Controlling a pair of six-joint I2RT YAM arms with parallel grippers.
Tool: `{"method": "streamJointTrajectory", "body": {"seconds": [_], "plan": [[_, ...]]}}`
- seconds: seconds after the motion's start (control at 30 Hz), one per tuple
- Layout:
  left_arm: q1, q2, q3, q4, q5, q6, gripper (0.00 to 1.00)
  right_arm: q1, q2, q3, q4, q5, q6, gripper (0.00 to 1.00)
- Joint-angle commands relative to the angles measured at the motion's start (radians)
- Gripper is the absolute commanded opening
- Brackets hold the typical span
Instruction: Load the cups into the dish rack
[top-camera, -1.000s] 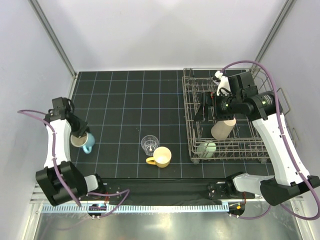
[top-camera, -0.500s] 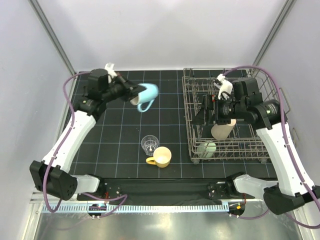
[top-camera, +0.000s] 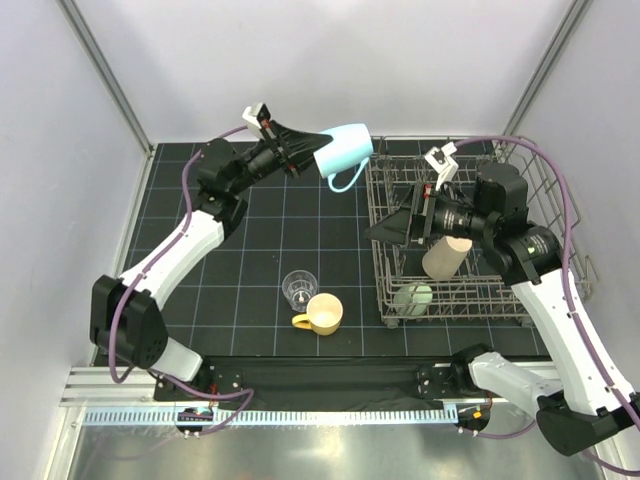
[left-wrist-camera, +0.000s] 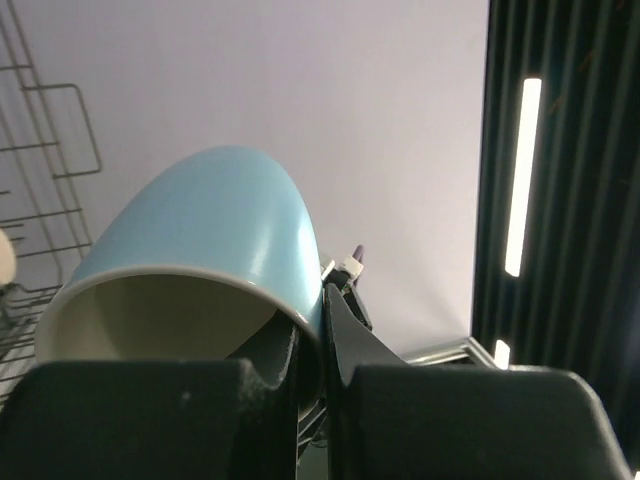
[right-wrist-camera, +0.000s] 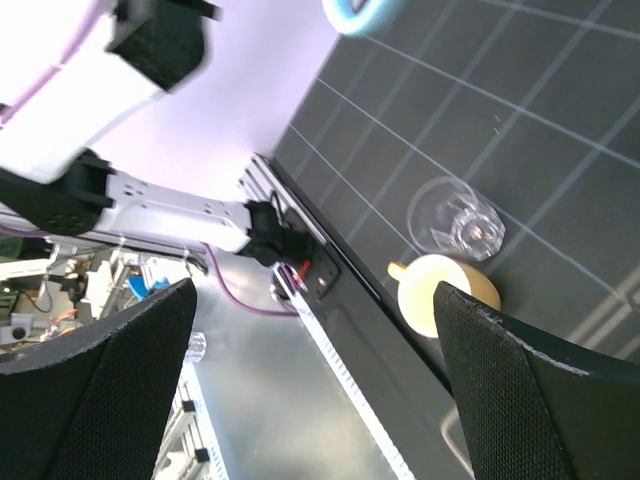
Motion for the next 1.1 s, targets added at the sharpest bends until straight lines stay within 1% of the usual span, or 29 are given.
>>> {"method": "streamJointTrajectory", "body": {"seconds": [0.0,0.13,0.33,0.43,0.53,0.63,0.73,0.77,0.83,0.93,1.03,1.07], "plan": [[-0.002,-0.005,-0.007,0.379,0.012,-0.230,0.00,0.022,0.006,-0.007,0.169,-0.005,0.104,0.99],[-0.010,-0.023,-0.023,0.381,0.021,-0.241,0.00,0.024,-0.005,-0.027,0.282,0.023,0.159,0.98],[-0.037,-0.052,-0.039,0.381,0.028,-0.265,0.00,0.042,0.080,-0.006,0.398,0.014,0.229,0.91],[-0.062,-0.067,-0.056,0.376,0.027,-0.256,0.00,0.053,0.114,0.020,0.437,0.015,0.249,0.89],[-0.088,-0.072,-0.069,0.375,0.005,-0.250,0.00,0.062,0.150,0.059,0.428,0.018,0.237,0.86],[-0.114,-0.068,-0.063,0.375,-0.001,-0.238,0.00,0.062,0.175,0.080,0.414,0.035,0.228,0.76],[-0.126,-0.061,-0.057,0.373,-0.010,-0.230,0.00,0.064,0.184,0.083,0.440,0.032,0.242,0.64],[-0.129,-0.058,-0.057,0.372,-0.013,-0.229,0.00,0.065,0.183,0.082,0.442,0.038,0.245,0.58],[-0.143,-0.054,-0.057,0.370,-0.022,-0.224,0.00,0.065,0.184,0.079,0.460,0.044,0.254,0.51],[-0.155,-0.043,-0.053,0.370,-0.022,-0.224,0.00,0.067,0.192,0.071,0.491,0.037,0.279,0.45],[-0.165,-0.034,-0.045,0.368,-0.021,-0.224,0.01,0.067,0.201,0.076,0.472,0.053,0.269,0.40],[-0.166,-0.026,-0.033,0.368,-0.015,-0.223,0.00,0.067,0.207,0.079,0.471,0.058,0.268,0.36]]}}
